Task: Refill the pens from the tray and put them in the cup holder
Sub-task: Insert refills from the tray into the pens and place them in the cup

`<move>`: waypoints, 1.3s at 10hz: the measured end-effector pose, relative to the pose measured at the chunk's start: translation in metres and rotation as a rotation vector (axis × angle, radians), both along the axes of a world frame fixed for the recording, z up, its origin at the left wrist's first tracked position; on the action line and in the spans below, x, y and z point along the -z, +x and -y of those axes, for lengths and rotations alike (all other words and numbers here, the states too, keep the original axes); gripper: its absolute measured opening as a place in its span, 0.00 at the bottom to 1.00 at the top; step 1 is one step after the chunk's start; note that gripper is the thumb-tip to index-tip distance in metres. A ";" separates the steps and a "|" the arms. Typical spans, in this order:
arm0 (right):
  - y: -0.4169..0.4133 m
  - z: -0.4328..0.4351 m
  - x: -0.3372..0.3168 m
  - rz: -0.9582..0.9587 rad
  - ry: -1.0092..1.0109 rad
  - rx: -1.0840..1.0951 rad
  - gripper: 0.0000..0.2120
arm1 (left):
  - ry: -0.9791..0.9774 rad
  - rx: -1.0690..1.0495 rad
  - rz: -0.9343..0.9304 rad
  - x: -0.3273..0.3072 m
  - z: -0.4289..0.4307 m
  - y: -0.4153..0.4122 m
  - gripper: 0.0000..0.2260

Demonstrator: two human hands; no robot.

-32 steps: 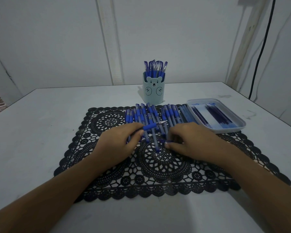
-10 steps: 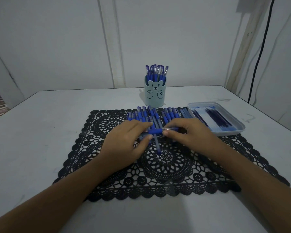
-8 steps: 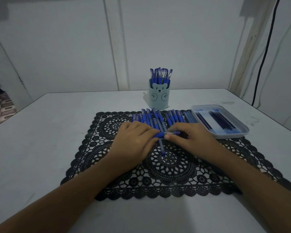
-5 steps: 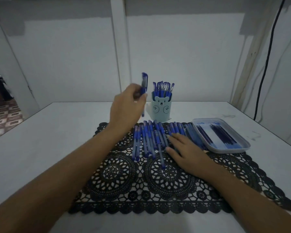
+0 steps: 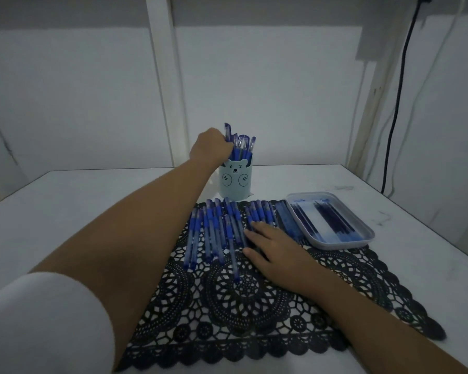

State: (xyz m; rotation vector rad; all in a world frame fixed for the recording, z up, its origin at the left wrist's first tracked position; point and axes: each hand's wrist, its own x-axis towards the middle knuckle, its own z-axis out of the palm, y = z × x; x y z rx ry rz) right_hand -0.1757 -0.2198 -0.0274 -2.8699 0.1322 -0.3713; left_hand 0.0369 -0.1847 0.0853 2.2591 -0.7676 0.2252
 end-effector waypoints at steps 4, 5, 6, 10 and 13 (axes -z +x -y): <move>0.003 -0.001 0.001 -0.020 0.024 0.011 0.25 | 0.316 -0.064 0.068 0.059 -0.109 -0.046 0.12; 0.003 -0.001 0.001 -0.024 0.016 0.011 0.25 | 0.469 -0.066 -0.021 0.078 -0.136 -0.056 0.15; 0.003 -0.002 0.001 -0.027 0.010 0.016 0.25 | 0.481 -0.027 -0.094 0.087 -0.147 -0.059 0.16; 0.002 -0.003 -0.001 -0.024 0.003 0.014 0.24 | 0.353 -0.051 -0.156 0.096 -0.141 -0.064 0.10; 0.002 -0.003 -0.001 -0.032 -0.016 0.015 0.25 | 0.390 0.059 -0.157 0.083 -0.138 -0.075 0.12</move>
